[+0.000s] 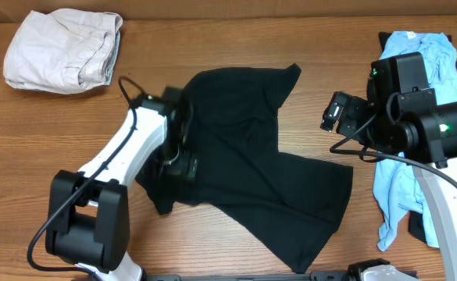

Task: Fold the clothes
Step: 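Grasp the black shirt's left sleeve corner with the left gripper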

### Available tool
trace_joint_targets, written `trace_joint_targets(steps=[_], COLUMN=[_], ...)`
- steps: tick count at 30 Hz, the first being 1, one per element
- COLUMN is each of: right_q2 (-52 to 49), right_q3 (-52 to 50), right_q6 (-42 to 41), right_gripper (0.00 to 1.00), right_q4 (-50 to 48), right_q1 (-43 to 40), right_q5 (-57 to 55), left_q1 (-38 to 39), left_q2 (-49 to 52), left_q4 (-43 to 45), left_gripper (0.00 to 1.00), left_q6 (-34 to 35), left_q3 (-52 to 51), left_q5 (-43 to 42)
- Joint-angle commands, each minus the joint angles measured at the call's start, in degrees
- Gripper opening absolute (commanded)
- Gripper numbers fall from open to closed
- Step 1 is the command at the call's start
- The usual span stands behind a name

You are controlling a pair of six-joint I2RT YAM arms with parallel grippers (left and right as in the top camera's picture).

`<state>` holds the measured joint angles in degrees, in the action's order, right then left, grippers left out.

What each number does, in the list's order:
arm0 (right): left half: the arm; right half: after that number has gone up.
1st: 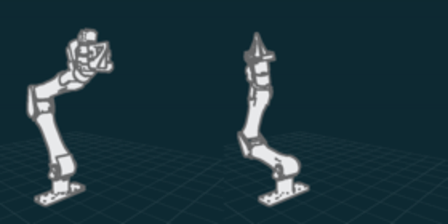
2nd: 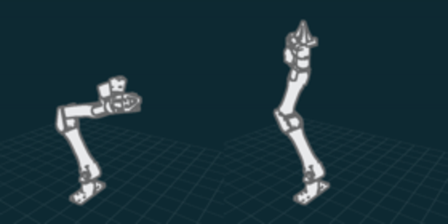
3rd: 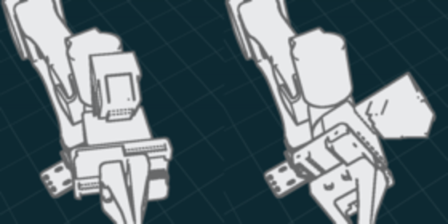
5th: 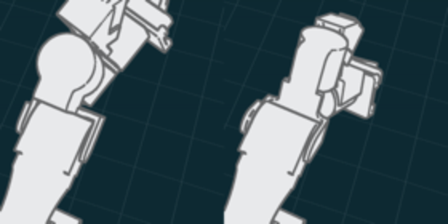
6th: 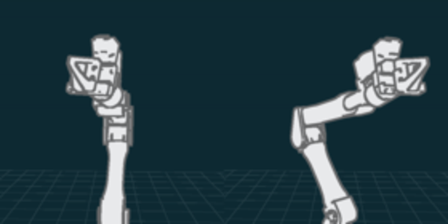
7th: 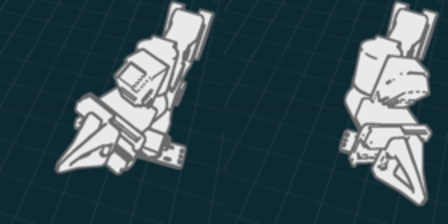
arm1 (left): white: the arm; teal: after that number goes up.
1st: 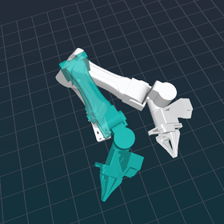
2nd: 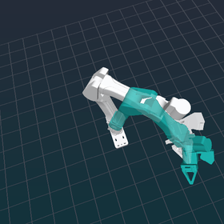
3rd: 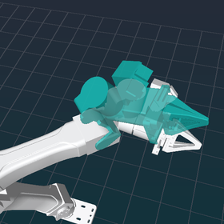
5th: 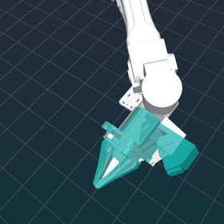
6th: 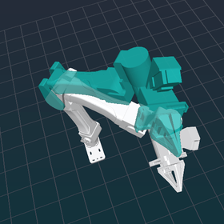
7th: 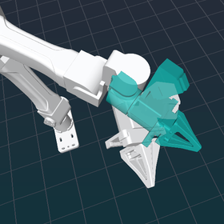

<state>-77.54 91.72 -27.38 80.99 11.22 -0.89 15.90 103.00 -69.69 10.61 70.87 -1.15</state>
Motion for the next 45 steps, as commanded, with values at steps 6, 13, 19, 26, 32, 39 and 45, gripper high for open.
trace_joint_targets(steps=[6,13,19,26,32,39,45], right_q2=[-0.4,-0.4,-0.4,-0.4,-0.4,-0.4,-0.4], right_q3=[-6.1,-6.2,-6.2,-6.2,-6.2,-6.2,-6.2], right_q6=[0.8,0.7,0.7,0.7,0.7,0.7,0.7], right_gripper=[1.0,1.0,1.0,1.0,1.0,1.0,1.0], right_q4=[-3.3,-4.5,-5.1,-5.3,-5.3,-5.3,-5.3], right_q1=[-0.3,-0.3,-0.3,-0.3,-0.3,-0.3,-0.3], right_q5=[-0.5,-0.5,-0.5,-0.5,-0.5,-0.5,-0.5], left_q1=[1.3,1.4,1.4,1.4,1.4,1.4,1.4], left_q2=[-0.2,-0.1,-0.2,-0.1,-0.1,-0.1,-0.1], left_q4=[1.6,13.6,14.2,12.0,13.7,16.5,17.5], left_gripper=[0.72,0.59,0.34,0.23,0.29,0.33,0.33], left_q6=[11.5,9.5,7.6,7.6,7.6,7.6,7.6], left_q3=[-4.2,-8.6,-9.4,-9.3,-9.3,-9.3,-9.7], left_q5=[7.3,4.9,4.9,9.7,9.9,7.8,7.5])
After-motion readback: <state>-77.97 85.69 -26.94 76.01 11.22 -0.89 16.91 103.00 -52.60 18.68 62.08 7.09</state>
